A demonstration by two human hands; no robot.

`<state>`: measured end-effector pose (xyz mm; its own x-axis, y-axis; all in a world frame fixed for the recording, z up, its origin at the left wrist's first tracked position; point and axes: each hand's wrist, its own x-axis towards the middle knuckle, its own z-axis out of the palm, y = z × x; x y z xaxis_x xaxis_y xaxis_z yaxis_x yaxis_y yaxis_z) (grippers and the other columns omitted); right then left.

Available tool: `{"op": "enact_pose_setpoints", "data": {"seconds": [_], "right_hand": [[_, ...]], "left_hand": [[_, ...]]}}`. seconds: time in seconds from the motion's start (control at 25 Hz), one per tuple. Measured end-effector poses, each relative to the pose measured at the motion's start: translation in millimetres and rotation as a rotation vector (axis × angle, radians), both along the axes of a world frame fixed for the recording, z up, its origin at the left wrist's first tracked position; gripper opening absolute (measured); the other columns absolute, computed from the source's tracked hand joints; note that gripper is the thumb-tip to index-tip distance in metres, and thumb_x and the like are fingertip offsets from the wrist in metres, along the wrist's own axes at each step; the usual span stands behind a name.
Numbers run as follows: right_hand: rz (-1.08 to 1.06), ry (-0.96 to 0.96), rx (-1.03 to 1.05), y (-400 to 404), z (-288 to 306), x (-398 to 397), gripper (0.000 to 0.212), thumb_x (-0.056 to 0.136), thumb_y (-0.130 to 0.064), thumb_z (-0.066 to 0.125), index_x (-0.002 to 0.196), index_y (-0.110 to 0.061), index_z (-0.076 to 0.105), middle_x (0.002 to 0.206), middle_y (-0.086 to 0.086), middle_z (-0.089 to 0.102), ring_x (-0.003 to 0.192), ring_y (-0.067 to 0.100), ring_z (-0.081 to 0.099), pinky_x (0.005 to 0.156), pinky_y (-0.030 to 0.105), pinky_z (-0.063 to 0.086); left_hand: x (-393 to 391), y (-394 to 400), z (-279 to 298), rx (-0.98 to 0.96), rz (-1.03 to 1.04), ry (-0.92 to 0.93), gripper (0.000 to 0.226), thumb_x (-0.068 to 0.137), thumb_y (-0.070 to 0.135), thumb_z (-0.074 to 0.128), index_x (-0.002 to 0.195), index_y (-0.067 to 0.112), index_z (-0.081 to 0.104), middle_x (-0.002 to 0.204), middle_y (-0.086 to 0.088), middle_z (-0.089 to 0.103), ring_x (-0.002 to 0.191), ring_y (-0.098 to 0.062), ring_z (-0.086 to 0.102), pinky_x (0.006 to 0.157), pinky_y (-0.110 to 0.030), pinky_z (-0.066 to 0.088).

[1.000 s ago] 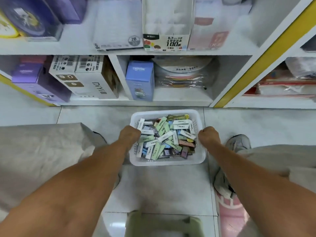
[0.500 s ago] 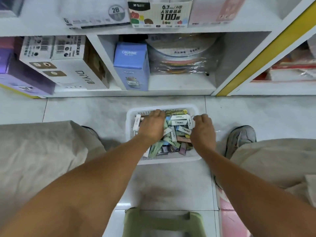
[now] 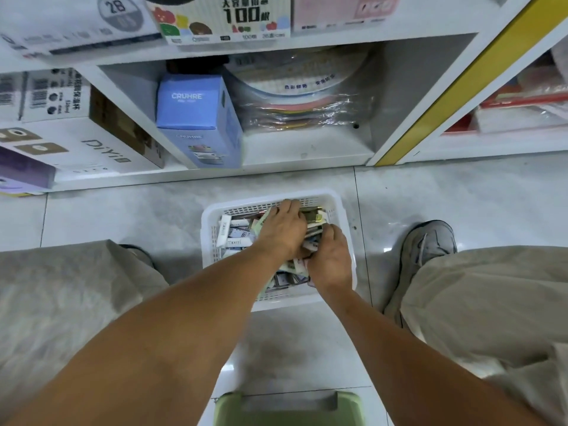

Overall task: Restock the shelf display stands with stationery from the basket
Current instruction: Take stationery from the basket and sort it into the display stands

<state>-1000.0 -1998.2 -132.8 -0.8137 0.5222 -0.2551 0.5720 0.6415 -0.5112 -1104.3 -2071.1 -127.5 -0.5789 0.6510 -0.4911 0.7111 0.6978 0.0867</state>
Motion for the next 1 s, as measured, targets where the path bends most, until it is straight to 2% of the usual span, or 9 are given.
{"op": "enact_pose_setpoints", "data": {"seconds": [0.16, 0.32, 0.52, 0.6, 0.68, 0.76, 0.8, 0.88, 1.0], "right_hand": [[0.017, 0.013, -0.016, 4, 0, 5, 0.047, 0.076, 0.003, 0.069, 0.121, 0.001, 0.055, 0.115, 0.016, 0.06, 0.102, 0.033, 0.059, 0.085, 0.042, 0.052], [-0.032, 0.032, -0.004, 3, 0, 9, 0.037, 0.083, 0.0, 0.059, 0.12, 0.001, 0.057, 0.112, 0.017, 0.061, 0.098, 0.035, 0.061, 0.078, 0.045, 0.054], [-0.017, 0.014, -0.003, 2, -3, 15, 0.05, 0.075, 0.007, 0.069, 0.122, -0.003, 0.056, 0.116, 0.013, 0.061, 0.097, 0.033, 0.062, 0.075, 0.042, 0.054], [0.006, 0.003, 0.005, 1, -6, 18, 0.05, 0.078, 0.004, 0.069, 0.125, -0.002, 0.054, 0.122, 0.014, 0.059, 0.103, 0.033, 0.061, 0.08, 0.041, 0.055], [0.065, -0.045, 0.02, -2, -9, 18, 0.056, 0.084, -0.002, 0.067, 0.137, 0.0, 0.047, 0.139, 0.018, 0.051, 0.123, 0.034, 0.053, 0.098, 0.04, 0.051], [0.117, -0.081, -0.006, -8, -12, 14, 0.065, 0.09, -0.007, 0.062, 0.148, 0.002, 0.035, 0.154, 0.022, 0.036, 0.142, 0.035, 0.036, 0.118, 0.04, 0.033], [0.127, -0.08, -0.017, -10, -13, 10, 0.066, 0.092, -0.008, 0.057, 0.151, 0.001, 0.03, 0.157, 0.022, 0.031, 0.146, 0.034, 0.03, 0.122, 0.039, 0.024], [0.148, -0.086, -0.022, -8, -15, 1, 0.065, 0.094, -0.012, 0.053, 0.152, -0.001, 0.026, 0.159, 0.019, 0.028, 0.148, 0.031, 0.025, 0.124, 0.037, 0.016], [0.152, -0.075, -0.058, 3, -13, -5, 0.07, 0.087, -0.011, 0.063, 0.15, -0.003, 0.032, 0.154, 0.016, 0.035, 0.143, 0.029, 0.028, 0.122, 0.035, 0.022]], "left_hand": [[7, -4, -3, -0.018, -0.013, -0.054, 0.088, 0.071, 0.055, 0.075, 0.133, 0.004, 0.041, 0.144, -0.023, 0.031, 0.132, -0.037, 0.035, 0.11, -0.045, 0.034], [11, 6, -2, -0.028, 0.064, -0.114, 0.096, 0.065, 0.058, 0.077, 0.134, 0.004, 0.036, 0.132, -0.018, 0.04, 0.123, -0.036, 0.041, 0.106, -0.048, 0.035], [6, 7, -10, -0.116, 0.057, 0.018, 0.079, 0.072, 0.022, 0.076, 0.138, -0.001, 0.038, 0.132, -0.022, 0.045, 0.121, -0.037, 0.044, 0.107, -0.044, 0.037], [1, 8, -12, -0.133, 0.074, -0.018, 0.073, 0.074, 0.018, 0.076, 0.136, -0.001, 0.041, 0.128, -0.022, 0.05, 0.117, -0.037, 0.048, 0.103, -0.044, 0.041], [-6, 10, -12, -0.115, 0.084, -0.06, 0.072, 0.074, 0.02, 0.076, 0.134, 0.004, 0.04, 0.125, -0.018, 0.055, 0.116, -0.035, 0.05, 0.101, -0.046, 0.041], [-12, 10, -13, -0.114, 0.072, -0.081, 0.074, 0.072, 0.026, 0.077, 0.134, 0.008, 0.039, 0.126, -0.014, 0.056, 0.12, -0.033, 0.048, 0.103, -0.049, 0.037], [-13, 9, -14, -0.112, 0.074, -0.096, 0.075, 0.072, 0.028, 0.076, 0.134, 0.008, 0.04, 0.127, -0.013, 0.055, 0.121, -0.032, 0.047, 0.104, -0.047, 0.036], [-12, 7, -16, -0.094, 0.094, -0.147, 0.072, 0.073, 0.03, 0.075, 0.133, 0.008, 0.041, 0.127, -0.014, 0.054, 0.118, -0.032, 0.048, 0.102, -0.042, 0.04], [-16, 4, -15, -0.049, 0.058, -0.197, 0.065, 0.074, 0.028, 0.074, 0.129, 0.009, 0.045, 0.111, -0.009, 0.058, 0.101, -0.028, 0.056, 0.086, -0.038, 0.048]]}}
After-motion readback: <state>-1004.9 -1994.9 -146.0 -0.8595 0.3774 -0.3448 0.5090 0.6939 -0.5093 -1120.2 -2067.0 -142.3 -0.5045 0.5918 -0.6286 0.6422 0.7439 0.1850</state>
